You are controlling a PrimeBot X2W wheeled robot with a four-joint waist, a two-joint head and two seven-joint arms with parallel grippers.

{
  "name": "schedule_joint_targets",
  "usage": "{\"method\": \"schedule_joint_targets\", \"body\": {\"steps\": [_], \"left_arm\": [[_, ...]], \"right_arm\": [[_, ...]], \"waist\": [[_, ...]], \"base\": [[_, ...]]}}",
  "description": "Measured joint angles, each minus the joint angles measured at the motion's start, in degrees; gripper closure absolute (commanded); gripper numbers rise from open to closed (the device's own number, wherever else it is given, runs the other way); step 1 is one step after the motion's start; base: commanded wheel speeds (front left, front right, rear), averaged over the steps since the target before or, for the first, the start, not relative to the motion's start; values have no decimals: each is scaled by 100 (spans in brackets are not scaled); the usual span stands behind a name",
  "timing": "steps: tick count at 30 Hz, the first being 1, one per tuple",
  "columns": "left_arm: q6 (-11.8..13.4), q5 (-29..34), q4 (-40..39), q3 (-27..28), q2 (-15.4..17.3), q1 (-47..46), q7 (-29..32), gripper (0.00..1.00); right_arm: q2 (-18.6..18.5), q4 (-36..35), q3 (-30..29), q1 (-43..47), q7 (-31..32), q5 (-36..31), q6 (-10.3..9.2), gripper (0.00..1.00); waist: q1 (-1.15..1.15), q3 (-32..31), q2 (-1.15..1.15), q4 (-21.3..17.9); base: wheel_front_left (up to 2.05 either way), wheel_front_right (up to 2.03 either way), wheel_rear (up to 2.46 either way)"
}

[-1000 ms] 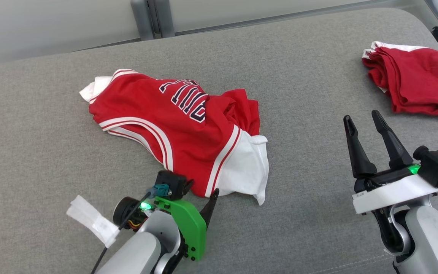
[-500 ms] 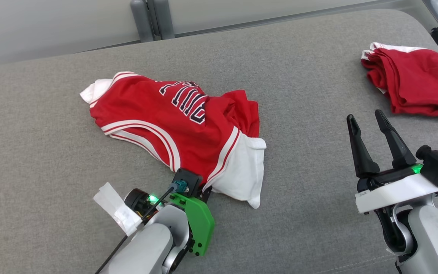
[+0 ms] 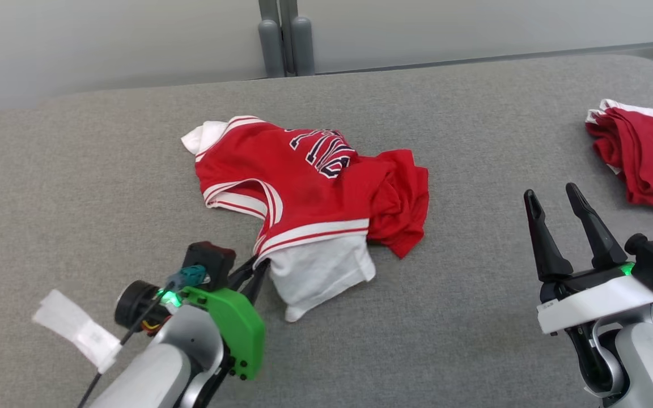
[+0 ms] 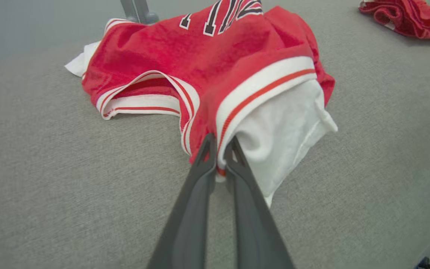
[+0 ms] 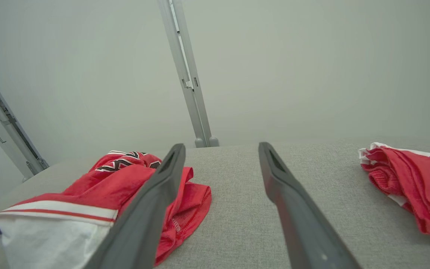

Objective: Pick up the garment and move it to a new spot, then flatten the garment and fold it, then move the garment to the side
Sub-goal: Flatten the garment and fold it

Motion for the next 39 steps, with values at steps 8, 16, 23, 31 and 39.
{"method": "schedule_joint_targets", "body": {"steps": [8,16,23,31,39], "left_arm": [[307,-456,-602,547,922,715,421,100],[27,-878,673,905,893,831,-141,100],[-403,-968,1935,967,581,641,-910,0],[-235,-638,1646,1081,649,520,-1734,0],[392,-439,216,1261,576,817,-2409,0]], "right_arm": [[-62,-5,35,15,0,2,0,0],[-160,66,119,-10,0,57,0,0],[-205,177,216,-23,0,107,0,0],[-243,338,390,65,0,207,0,0],[-506,806,847,-8,186,380,0,0]], "waist": [[0,-74,0,304],[0,-10,0,286],[0,-21,0,248],[0,-172,0,371],[0,-229,0,731]], "base": [[0,0,0],[0,0,0],[0,0,0],[0,0,0],[0,0,0]]}}
